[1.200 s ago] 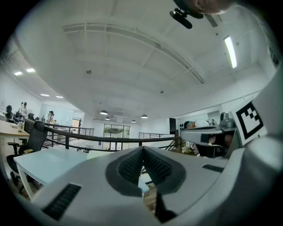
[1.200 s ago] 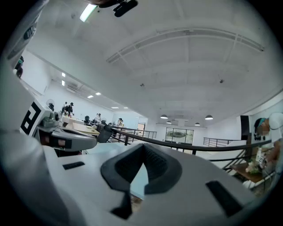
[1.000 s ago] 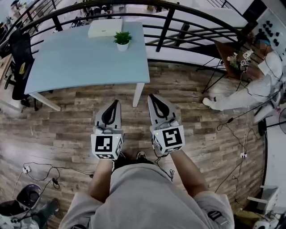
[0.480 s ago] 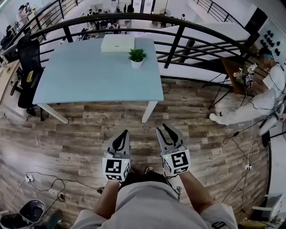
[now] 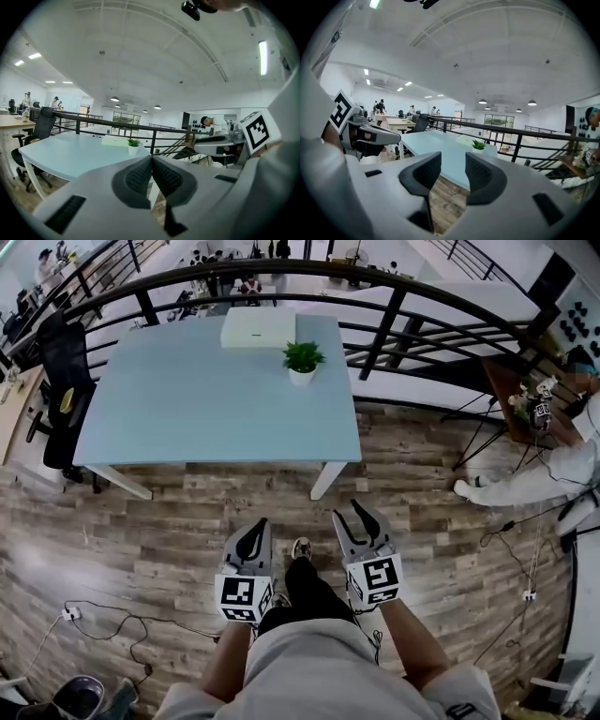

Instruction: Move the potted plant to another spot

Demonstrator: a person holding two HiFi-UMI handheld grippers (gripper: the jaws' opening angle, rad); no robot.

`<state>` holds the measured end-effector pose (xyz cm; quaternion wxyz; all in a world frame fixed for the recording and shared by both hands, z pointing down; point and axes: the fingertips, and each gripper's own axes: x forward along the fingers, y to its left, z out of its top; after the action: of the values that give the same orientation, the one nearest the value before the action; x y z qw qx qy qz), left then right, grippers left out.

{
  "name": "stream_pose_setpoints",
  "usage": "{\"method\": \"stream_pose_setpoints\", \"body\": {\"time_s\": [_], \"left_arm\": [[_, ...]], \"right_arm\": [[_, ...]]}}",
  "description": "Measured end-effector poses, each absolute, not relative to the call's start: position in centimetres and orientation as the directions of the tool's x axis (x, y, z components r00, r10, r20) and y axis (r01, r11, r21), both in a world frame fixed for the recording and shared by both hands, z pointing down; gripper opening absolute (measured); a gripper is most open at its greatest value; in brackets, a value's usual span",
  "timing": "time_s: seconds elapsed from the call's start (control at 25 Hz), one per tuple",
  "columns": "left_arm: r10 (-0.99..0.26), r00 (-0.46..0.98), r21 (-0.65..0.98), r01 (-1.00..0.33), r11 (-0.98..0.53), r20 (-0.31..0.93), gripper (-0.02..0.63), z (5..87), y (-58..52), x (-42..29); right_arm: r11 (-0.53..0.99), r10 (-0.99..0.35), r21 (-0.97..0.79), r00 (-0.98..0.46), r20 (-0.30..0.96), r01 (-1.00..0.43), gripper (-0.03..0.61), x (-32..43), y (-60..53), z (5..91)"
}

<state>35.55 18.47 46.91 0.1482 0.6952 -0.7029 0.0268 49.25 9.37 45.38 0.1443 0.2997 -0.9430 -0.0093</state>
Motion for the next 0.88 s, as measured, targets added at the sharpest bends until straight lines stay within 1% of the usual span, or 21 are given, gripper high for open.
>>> {"method": "stream_pose_setpoints", "body": {"time_s": [0.24,0.36,0.56,0.88], "left_arm": [[-0.968,-0.007,0.116,-0.993,0.037,0.252,0.012,45.8,10.5,31.7],[-0.965,-0.005,0.104,-0.994,0.034,0.264,0.012,45.1,7.0,30.8],[-0.952,-0.022,0.11,-0.992,0.058,0.305,0.012,46.2,2.2,29.5],[-0.938,-0.011,0.111,-0.993,0.052,0.347,0.012,47.5,-2.6,28.2]], "right_arm": [[0.851,-0.52,0.071,-0.816,0.251,-0.521,0.173,45.2,1.5,46.1],[0.861,-0.503,0.061,-0.828,0.245,-0.505,0.181,44.3,-1.9,46.1],[0.869,-0.485,0.029,-0.838,0.249,-0.494,0.197,43.2,-7.0,47.0],[0.875,-0.467,-0.002,-0.845,0.262,-0.484,0.213,41.4,-11.2,48.2]]}}
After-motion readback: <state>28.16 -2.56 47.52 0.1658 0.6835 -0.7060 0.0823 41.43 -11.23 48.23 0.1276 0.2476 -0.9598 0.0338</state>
